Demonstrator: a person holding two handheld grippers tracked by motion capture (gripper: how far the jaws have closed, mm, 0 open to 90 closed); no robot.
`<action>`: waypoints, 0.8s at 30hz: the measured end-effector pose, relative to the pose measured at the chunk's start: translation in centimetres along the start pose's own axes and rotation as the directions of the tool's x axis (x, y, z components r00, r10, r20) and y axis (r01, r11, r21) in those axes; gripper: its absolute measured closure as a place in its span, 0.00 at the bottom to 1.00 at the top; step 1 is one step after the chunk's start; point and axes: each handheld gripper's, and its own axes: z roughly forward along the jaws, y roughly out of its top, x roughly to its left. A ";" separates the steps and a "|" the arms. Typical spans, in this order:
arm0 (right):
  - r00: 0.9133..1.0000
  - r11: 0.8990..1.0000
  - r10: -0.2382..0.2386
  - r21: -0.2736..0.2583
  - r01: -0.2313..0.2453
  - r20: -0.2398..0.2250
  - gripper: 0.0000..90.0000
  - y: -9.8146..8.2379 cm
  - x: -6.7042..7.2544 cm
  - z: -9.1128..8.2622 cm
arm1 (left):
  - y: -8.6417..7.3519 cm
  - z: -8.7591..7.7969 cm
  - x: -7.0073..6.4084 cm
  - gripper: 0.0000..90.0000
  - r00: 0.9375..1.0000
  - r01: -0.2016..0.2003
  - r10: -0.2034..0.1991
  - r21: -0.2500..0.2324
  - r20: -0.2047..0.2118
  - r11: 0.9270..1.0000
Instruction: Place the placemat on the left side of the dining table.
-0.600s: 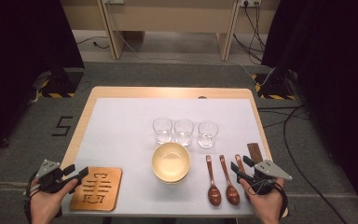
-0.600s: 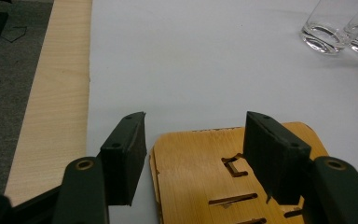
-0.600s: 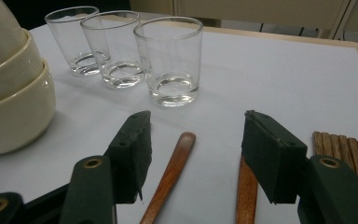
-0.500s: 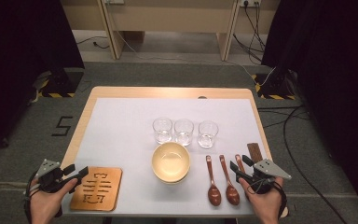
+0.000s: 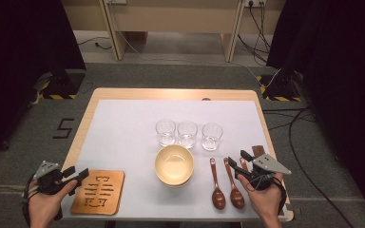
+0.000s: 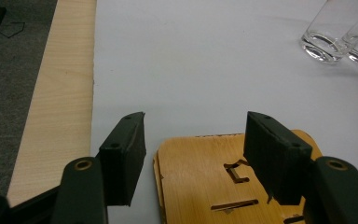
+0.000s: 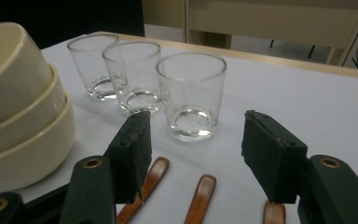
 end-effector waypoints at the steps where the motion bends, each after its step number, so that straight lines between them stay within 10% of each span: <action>1: 1.000 1.000 -0.007 -0.005 0.007 -0.005 0.48 0.4 0.2 -0.1 | 0.0 -0.1 0.0 0.42 1.000 -0.001 0.001 -0.001 0.002 1.000; 24: 0.969 0.995 -0.094 -0.056 0.083 -0.227 0.46 7.8 7.6 3.7 | -0.2 -0.1 -0.6 0.40 0.999 0.015 -0.016 0.013 0.048 1.000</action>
